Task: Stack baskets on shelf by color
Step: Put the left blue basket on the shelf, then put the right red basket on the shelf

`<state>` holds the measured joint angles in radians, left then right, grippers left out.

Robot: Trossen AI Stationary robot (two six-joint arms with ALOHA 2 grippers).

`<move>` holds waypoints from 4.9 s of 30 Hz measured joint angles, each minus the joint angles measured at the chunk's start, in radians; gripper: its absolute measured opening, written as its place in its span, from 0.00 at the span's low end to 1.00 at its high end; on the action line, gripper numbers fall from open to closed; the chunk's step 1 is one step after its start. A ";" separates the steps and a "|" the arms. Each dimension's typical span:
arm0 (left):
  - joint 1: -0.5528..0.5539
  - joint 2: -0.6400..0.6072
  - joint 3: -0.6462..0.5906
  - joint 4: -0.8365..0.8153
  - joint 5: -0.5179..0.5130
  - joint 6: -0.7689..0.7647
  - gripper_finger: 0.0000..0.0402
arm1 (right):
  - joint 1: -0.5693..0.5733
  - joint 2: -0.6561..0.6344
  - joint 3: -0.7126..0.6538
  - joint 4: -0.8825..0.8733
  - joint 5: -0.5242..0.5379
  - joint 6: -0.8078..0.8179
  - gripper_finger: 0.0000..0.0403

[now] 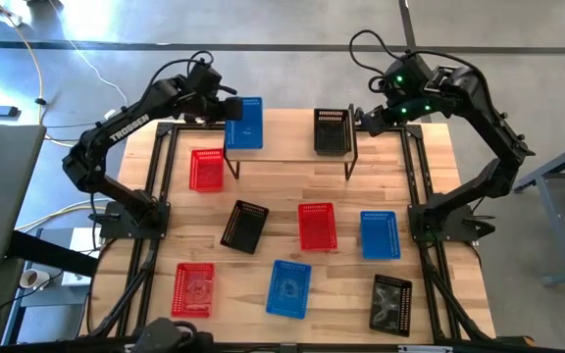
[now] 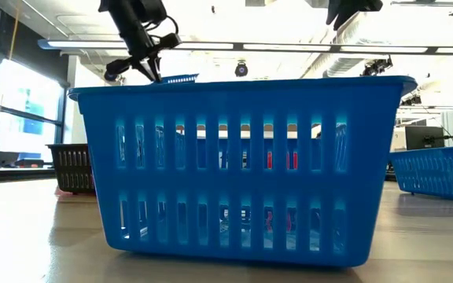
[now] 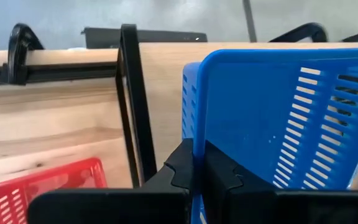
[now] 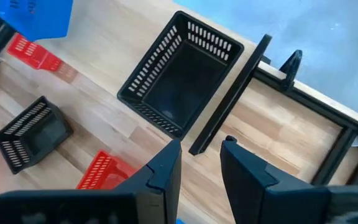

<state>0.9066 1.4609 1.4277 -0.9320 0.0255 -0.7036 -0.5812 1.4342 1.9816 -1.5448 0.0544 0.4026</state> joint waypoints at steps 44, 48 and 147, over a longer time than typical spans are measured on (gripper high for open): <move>0.024 0.014 -0.001 -0.033 -0.006 0.038 0.16 | 0.000 0.000 0.000 -0.026 -0.035 -0.020 0.24; 0.024 -0.019 -0.001 -0.032 -0.003 0.087 0.16 | 0.021 0.000 0.000 -0.026 -0.064 -0.042 0.24; -0.476 -0.467 -0.223 0.188 0.233 0.445 0.16 | 0.862 0.882 -0.001 0.086 -0.022 -0.087 0.24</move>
<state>0.4305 0.9943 1.2049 -0.7437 0.2584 -0.2584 0.2805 2.3164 1.9809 -1.4592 0.0326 0.3157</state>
